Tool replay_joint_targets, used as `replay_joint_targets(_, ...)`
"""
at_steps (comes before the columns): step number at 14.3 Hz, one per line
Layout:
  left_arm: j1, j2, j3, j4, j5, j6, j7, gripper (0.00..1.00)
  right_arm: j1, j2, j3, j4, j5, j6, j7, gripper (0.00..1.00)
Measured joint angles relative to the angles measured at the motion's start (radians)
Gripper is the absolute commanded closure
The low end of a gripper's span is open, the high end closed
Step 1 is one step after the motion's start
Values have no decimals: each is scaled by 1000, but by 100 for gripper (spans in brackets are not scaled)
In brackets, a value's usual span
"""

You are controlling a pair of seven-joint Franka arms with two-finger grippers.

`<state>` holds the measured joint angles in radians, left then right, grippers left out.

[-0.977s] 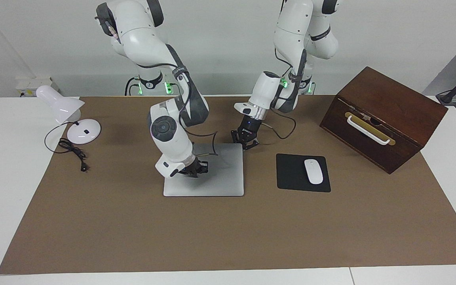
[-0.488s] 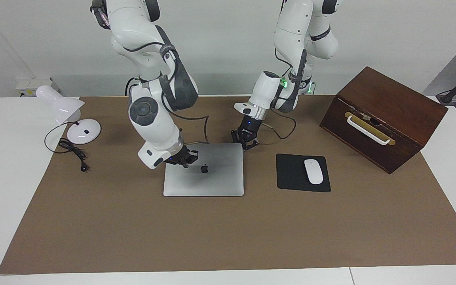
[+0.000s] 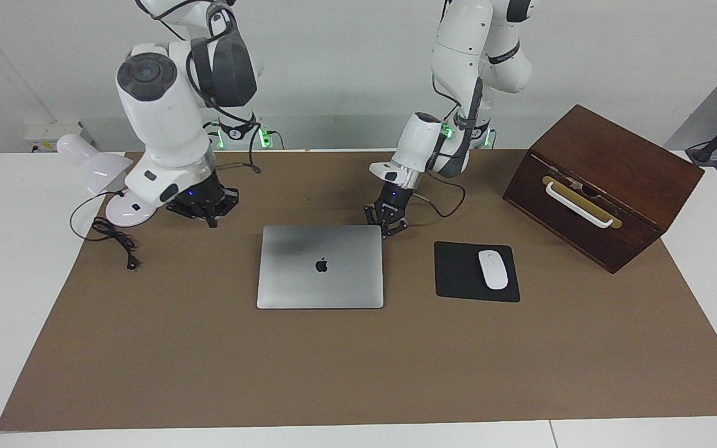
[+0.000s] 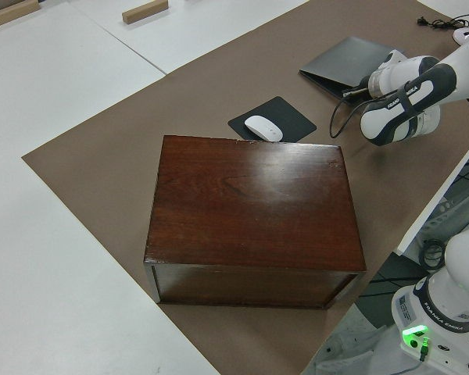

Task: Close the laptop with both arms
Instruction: 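Lift the right gripper off the closed lid and withdraw it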

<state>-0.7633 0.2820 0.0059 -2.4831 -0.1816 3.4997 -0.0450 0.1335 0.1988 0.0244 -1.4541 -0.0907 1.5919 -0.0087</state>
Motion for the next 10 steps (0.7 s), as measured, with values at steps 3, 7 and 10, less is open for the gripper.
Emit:
replay_joint_targets(3, 1, 0, 3, 0, 0, 0, -23, 100, -61, -46, -1, -2, -9, -9, -99, 100)
replay_joint_targets(7, 12, -12, 4, 1, -1, -33, -51, 100, -137, -85, -2, -33, 12, 28, -100, 96)
replay_joint_targets(10, 32, -65, 8, 2, -1, -172, -65, 100, -168, -124, -2, -117, 94, 90, -36, 36)
